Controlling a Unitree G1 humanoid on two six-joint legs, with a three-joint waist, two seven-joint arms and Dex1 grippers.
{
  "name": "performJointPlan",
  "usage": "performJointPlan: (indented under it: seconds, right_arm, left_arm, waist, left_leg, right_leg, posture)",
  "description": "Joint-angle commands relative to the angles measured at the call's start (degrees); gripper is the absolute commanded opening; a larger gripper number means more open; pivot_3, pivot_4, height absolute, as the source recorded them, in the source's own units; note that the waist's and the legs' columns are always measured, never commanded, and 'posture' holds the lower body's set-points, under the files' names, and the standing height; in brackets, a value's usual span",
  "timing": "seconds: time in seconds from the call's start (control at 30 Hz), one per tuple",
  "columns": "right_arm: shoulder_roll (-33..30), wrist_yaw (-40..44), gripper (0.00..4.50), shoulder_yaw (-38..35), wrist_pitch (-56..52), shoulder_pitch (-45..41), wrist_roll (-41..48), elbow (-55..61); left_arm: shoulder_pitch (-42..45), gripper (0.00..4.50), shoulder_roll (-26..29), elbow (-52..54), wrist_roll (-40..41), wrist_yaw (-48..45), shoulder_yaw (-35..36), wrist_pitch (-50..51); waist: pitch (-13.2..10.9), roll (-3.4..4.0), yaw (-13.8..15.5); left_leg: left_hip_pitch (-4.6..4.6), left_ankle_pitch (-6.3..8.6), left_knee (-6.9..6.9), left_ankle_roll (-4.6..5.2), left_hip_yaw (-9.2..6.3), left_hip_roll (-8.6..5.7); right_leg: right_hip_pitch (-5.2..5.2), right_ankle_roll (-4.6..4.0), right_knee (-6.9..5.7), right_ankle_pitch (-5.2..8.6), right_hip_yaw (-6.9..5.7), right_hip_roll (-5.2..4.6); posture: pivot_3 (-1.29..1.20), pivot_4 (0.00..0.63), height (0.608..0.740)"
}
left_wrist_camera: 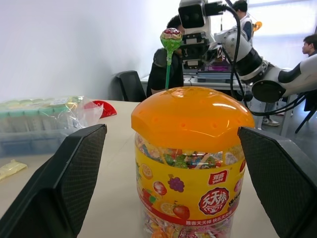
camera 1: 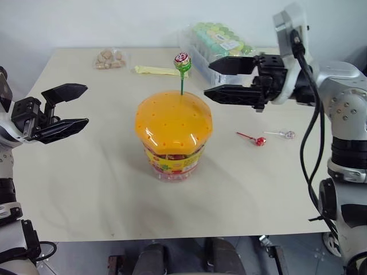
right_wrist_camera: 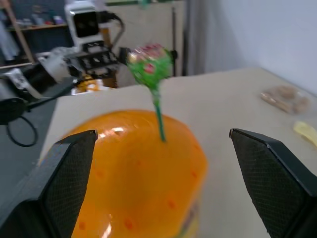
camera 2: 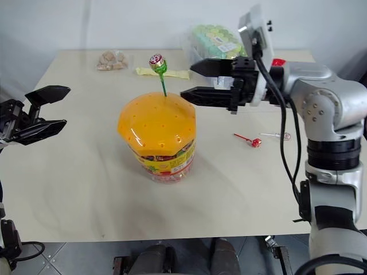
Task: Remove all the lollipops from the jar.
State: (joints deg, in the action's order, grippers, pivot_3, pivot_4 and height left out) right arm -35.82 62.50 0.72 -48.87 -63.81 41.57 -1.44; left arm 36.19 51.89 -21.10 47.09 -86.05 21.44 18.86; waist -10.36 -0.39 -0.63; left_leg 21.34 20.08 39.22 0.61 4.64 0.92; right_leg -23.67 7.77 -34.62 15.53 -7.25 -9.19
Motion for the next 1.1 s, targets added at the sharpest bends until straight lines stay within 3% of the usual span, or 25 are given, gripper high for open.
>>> performJointPlan:
  seconds: [0.03,0.2,0.3,0.7,0.97,1.1]
  right_arm:
    - [2.0,1.7,4.48,1.0,3.4,-2.2,-1.7,-2.1]
    - [7.2,2.5,4.48,4.2,7.1,-5.3,-5.5,-6.8]
    - [10.3,2.3,3.92,4.9,8.7,-7.2,-7.1,-9.2]
    - [13.4,0.9,0.07,1.9,10.1,-12.6,-8.1,-10.5]
    - [11.2,-3.9,0.03,-3.5,13.6,-19.0,-10.2,-16.5]
    - [2.6,-7.2,0.03,-4.9,12.0,-18.5,-14.4,-19.0]
  left_arm:
    - [0.1,4.5,1.0,1.7,0.6,-4.6,1.5,-0.4]
    - [-0.8,4.5,1.2,2.6,0.9,-4.4,1.8,-0.1]
    - [-1.4,4.5,1.4,3.0,1.0,-4.4,2.1,0.0]
    - [-3.5,4.5,1.1,5.0,1.4,-4.1,2.5,0.6]
    - [-1.9,4.5,0.5,4.1,0.8,-4.4,1.2,0.7]
    - [-2.8,4.5,1.2,4.6,1.1,-4.8,0.8,1.9]
  waist:
    - [0.0,0.0,-0.1]
    - [0.0,0.0,-1.2]
    - [0.0,0.0,-1.4]
    - [0.0,0.0,-2.0]
    - [0.0,0.0,-2.4]
    - [0.0,-0.01,-2.0]
  left_leg:
    - [0.0,0.0,0.0,0.0,0.0,0.0]
    - [0.0,0.0,0.0,-0.01,-0.01,0.01]
    - [0.0,0.0,0.0,-0.01,-0.01,0.01]
    - [0.0,0.0,-0.01,-0.02,-0.02,0.02]
    - [-0.01,0.01,-0.01,-0.03,-0.02,0.02]
    - [0.01,0.01,-0.01,-0.03,-0.03,0.01]
  right_leg:
    - [0.0,0.0,0.0,0.0,0.0,0.0]
    - [-0.01,0.0,-0.04,0.0,-0.05,0.0]
    - [-0.02,-0.01,-0.04,0.0,-0.1,0.0]
    - [-0.02,-0.02,-0.06,0.01,-0.18,-0.02]
    - [-0.02,-0.03,-0.08,0.01,-0.19,-0.02]
    - [-0.03,-0.03,-0.07,0.01,-0.19,-0.05]
  posture:
    - [0.0,0.15,0.74]
    - [0.0,0.15,0.74]
    - [0.0,0.15,0.74]
    - [0.0,0.15,0.74]
    - [0.0,0.15,0.74]
    - [0.0,0.15,0.74]
